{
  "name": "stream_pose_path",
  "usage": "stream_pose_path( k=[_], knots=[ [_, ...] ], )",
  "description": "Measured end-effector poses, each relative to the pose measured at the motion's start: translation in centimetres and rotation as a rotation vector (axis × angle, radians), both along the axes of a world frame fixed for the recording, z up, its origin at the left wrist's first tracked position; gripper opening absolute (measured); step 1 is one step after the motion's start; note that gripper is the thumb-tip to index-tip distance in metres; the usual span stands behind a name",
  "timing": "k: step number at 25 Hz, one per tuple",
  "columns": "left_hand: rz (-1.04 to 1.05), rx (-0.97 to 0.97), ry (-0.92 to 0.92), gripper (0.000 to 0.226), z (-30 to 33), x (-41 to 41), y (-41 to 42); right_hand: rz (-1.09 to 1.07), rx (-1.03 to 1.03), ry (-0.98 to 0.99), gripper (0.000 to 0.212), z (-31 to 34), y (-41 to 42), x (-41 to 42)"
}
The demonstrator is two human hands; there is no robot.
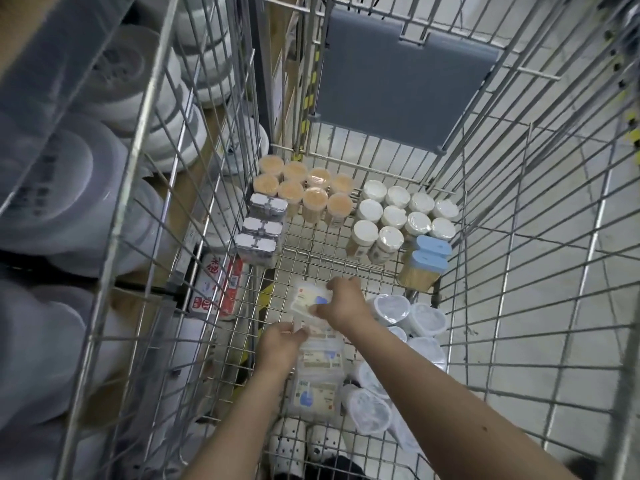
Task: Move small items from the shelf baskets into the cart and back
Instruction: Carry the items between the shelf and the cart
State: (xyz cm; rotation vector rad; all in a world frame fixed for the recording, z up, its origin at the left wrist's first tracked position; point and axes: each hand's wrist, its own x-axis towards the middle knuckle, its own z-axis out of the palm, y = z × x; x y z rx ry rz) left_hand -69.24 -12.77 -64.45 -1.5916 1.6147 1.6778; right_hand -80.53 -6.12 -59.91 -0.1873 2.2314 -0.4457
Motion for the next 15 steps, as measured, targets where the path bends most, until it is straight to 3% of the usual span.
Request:
stream_pose_path(
  k=[3, 6, 15],
  knots=[
    [0.054, -0.005, 0.035, 0.035, 1.4, 1.0, -0.6, 0.069, -0.046, 0.018, 0.031, 1.5, -0.2, 0.3],
    [0.068, -0.014, 0.071, 0.035, 4.0, 1.9, -1.6, 0.019, -0.115, 0.04, 0.032, 3.9, 0.5, 0.2],
    [0.242, -0.003, 0.221, 0.018, 16.2, 5.7, -3.1, -0.337, -0.459, -0.061, 0.025, 16.1, 4.9, 2.1]
  ],
)
